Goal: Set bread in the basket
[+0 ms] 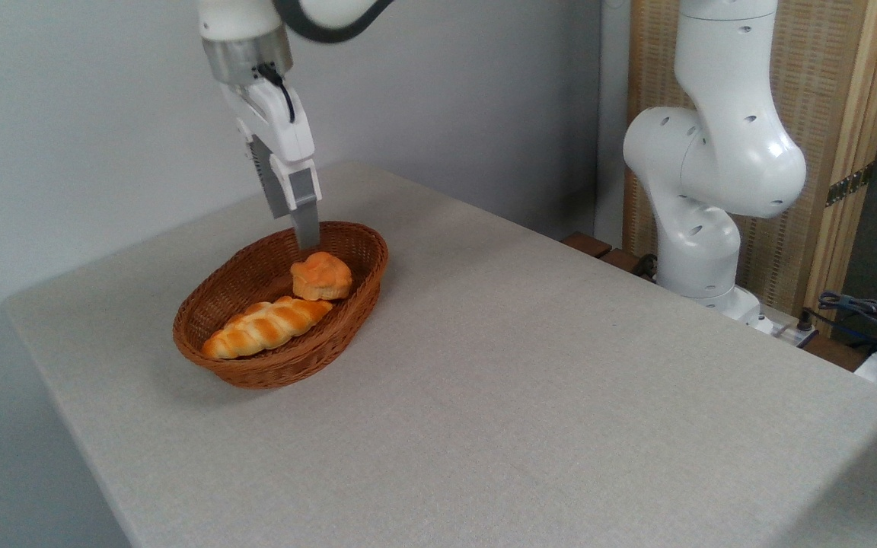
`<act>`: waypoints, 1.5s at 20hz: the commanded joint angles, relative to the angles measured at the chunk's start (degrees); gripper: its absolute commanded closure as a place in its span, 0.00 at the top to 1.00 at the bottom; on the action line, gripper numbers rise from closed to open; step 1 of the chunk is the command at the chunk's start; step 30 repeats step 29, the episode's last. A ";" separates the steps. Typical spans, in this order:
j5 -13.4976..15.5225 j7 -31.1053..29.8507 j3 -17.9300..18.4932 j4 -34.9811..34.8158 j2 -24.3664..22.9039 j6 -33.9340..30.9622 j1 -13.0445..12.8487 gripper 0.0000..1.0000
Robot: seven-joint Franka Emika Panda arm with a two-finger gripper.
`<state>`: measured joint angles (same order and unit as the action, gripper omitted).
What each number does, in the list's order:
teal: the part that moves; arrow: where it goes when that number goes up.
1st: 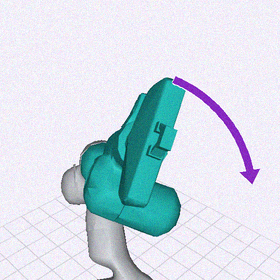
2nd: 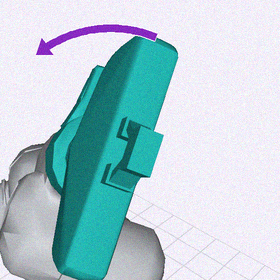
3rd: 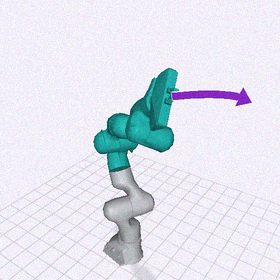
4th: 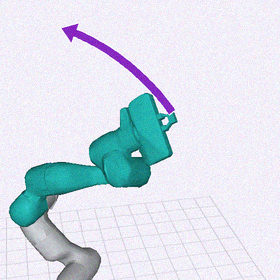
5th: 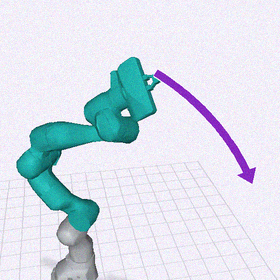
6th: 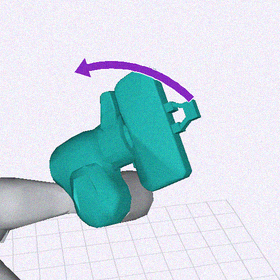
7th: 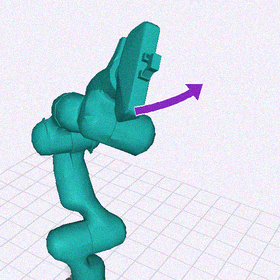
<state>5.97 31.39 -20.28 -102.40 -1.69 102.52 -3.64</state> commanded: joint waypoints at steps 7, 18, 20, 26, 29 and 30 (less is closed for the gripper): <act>-5.51 13.52 16.58 3.97 -0.34 -2.41 -0.05 1.00; -2.63 15.81 22.40 8.80 -0.60 -11.11 0.47 1.00; -2.54 15.81 22.22 8.80 -0.60 -11.28 0.65 1.00; -2.63 15.81 21.87 8.71 -0.60 -11.46 0.74 1.00; -2.63 15.73 21.87 8.71 -0.69 -11.37 0.74 1.00; -2.63 15.73 21.87 8.71 -0.69 -11.37 0.74 1.00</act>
